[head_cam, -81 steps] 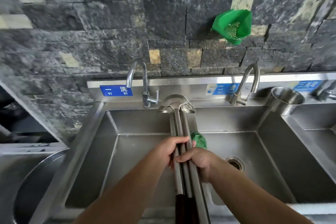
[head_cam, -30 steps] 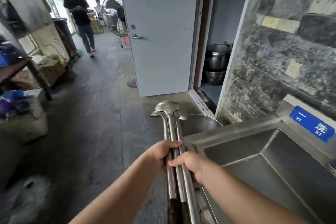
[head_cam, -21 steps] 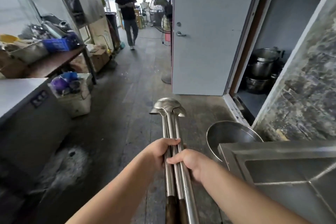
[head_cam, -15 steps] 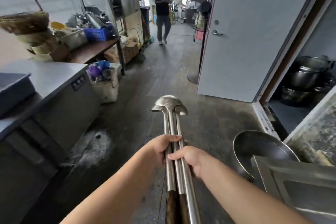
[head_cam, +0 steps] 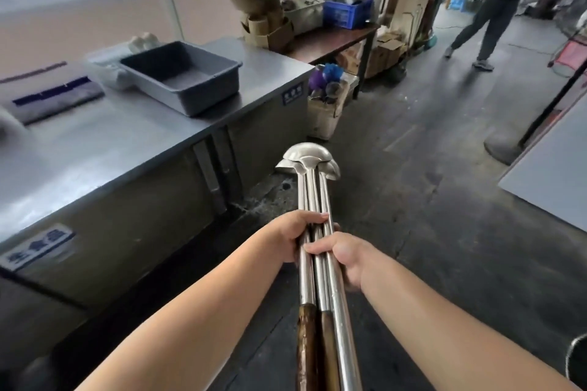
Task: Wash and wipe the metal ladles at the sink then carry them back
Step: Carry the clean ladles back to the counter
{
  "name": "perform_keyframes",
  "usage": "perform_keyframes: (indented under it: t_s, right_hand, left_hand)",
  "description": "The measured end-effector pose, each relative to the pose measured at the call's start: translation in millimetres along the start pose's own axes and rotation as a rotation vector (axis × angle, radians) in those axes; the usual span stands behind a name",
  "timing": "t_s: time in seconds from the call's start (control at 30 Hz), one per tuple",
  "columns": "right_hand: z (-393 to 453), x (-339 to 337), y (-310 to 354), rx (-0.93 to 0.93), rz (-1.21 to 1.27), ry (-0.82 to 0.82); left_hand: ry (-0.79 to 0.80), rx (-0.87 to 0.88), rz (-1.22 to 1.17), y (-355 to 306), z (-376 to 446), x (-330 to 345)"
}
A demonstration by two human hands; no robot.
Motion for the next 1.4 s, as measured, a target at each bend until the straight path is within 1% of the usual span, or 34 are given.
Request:
perform_keyframes:
  t_s: [0.13,0.17,0.2,0.27,0.3,0.43,0.63,0.77,1.0,1.2,1.4]
  right_hand:
    - [30,27,23,0.044,-0.128,0.086]
    - [45,36,34,0.071,-0.181,0.142]
    - [50,40,39,0.077,-0.198,0.156]
    - [58,46,50,0.067,-0.203,0.164]
    - [68,48,61,0.078,-0.239,0.196]
    - [102,46,106,0.097,-0.355,0.272]
    - [129,47,168,0.101,-0.467,0.366]
    - [143,54,190,0.087,-0.49,0.402]
    - [179,92,252,0.051,-0.529,0.448]
    - [229,144,312,-0.029,-0.523,0.454]
    - [284,204,369,-0.07,-0.525,0.468]
  left_hand:
    - [-0.087,0.042,-0.103,-13,-2,-47]
    - [-0.135,0.069,-0.153,-21,3,-65]
    - [-0.158,0.075,-0.175,-24,5,-72]
    - [-0.185,0.065,-0.198,-28,6,-81]
    - [-0.208,0.071,-0.229,-35,12,-89]
    - [-0.284,0.136,-0.372,-69,32,-106]
    - [-0.376,0.22,-0.503,-113,50,-123]
    - [-0.401,0.241,-0.524,-131,56,-138]
    - [-0.446,0.309,-0.518,-194,52,-183]
    - [-0.457,0.396,-0.499,-260,58,-252]
    - [-0.43,0.424,-0.445,-327,60,-326]
Point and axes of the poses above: each hand's wrist, its own z-axis towards the middle knuckle, its own x-axis out of the palm, y = z × x, the point moved 6 cm from there along z, towards the middle knuckle
